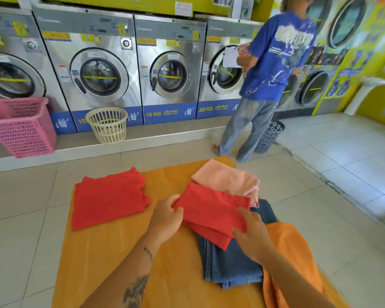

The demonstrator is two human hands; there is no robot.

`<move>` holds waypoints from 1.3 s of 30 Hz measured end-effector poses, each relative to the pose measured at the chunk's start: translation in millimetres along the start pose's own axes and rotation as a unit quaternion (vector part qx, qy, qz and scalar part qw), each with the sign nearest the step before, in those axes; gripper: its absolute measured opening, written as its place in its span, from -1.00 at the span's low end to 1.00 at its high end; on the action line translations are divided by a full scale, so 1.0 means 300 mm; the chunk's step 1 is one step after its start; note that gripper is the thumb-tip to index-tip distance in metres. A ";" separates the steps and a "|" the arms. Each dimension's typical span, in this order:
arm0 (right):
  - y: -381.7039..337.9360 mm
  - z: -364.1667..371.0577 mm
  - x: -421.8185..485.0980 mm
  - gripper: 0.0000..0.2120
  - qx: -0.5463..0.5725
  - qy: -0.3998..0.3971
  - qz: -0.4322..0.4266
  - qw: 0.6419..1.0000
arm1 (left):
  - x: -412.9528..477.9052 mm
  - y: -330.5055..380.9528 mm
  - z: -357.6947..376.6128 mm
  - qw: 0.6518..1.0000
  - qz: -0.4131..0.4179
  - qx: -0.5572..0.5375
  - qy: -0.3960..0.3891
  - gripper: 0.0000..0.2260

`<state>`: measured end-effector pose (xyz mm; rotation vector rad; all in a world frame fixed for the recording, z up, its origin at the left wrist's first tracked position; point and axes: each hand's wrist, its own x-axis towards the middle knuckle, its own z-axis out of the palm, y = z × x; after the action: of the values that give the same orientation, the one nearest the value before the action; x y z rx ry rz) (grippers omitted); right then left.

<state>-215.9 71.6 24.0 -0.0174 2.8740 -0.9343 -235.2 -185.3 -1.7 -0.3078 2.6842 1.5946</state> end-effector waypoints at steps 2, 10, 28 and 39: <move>0.034 -0.015 0.032 -0.38 0.025 0.002 0.035 0.999 | 0.036 0.008 0.015 1.000 -0.006 0.013 -0.020 -0.56; 0.098 0.013 0.165 -0.34 0.185 -0.015 0.066 0.980 | 0.214 -0.041 0.088 0.996 -0.070 0.047 -0.042 -0.53; 0.099 0.082 0.244 -0.71 0.418 -0.024 0.131 0.899 | 0.263 0.015 0.122 0.981 -0.162 -0.089 -0.065 -0.37; -0.075 0.146 0.089 -0.54 0.395 -0.039 0.133 0.908 | -0.127 -0.061 -0.089 0.983 -0.082 -0.162 0.016 -0.38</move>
<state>-238.0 26.5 -1.0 0.3833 2.1412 -1.8758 -192.1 -210.8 -0.6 -0.5452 2.3376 1.9809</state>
